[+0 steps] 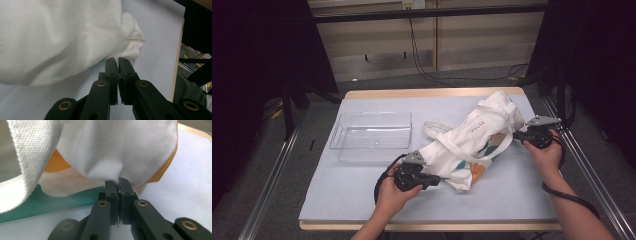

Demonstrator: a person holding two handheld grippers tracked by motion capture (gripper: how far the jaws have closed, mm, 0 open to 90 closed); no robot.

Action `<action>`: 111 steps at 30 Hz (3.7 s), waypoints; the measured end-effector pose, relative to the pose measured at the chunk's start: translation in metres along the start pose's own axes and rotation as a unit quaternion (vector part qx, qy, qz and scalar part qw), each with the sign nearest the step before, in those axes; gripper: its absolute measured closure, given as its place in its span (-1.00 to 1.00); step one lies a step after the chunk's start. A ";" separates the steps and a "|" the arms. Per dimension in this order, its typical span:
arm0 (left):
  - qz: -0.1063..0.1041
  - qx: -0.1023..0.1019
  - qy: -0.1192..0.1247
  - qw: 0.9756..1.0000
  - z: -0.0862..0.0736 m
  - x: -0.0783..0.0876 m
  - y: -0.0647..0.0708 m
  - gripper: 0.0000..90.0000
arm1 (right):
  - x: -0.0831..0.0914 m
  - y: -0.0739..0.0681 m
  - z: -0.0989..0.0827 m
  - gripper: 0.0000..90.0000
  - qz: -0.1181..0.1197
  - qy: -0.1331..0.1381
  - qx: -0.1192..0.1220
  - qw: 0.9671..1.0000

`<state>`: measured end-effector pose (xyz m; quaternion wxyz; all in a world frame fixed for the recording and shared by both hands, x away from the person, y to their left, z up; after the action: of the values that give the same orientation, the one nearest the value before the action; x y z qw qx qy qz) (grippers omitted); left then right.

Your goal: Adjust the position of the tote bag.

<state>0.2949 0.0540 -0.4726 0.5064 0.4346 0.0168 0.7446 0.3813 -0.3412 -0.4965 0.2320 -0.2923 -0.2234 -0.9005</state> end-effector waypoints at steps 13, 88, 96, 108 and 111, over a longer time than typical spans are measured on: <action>-0.003 -0.012 -0.007 1.000 0.004 -0.022 0.001 0.92 | 0.002 -0.001 0.000 0.95 -0.001 0.005 -0.001 1.000; 0.033 -0.010 0.000 0.999 0.018 -0.043 -0.006 1.00 | 0.036 -0.018 -0.020 0.96 0.020 0.023 -0.029 0.999; 0.052 -0.012 0.011 0.999 0.021 -0.044 -0.014 1.00 | 0.038 -0.019 -0.024 0.96 0.022 0.029 -0.035 0.999; 0.086 0.004 0.037 0.996 0.029 -0.038 -0.031 1.00 | 0.045 -0.025 -0.027 0.96 0.026 0.037 -0.040 0.998; 0.084 0.008 0.041 0.996 0.027 -0.037 -0.031 1.00 | 0.046 -0.026 -0.029 0.96 0.027 0.040 -0.045 0.998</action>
<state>0.3397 0.0291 -0.4930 0.4375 0.4071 0.0067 0.8018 0.3214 -0.3490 -0.4955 0.2515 -0.2724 -0.1655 -0.9139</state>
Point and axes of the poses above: each handheld gripper's, and its own axes: x roughly backward along the jaws, z roughly out of its top, y roughly to its right, the point moved 3 cm from there along -x, roughly forward along the jaws, and after that the axes turned 15 degrees about x, right-handed, at the moved point
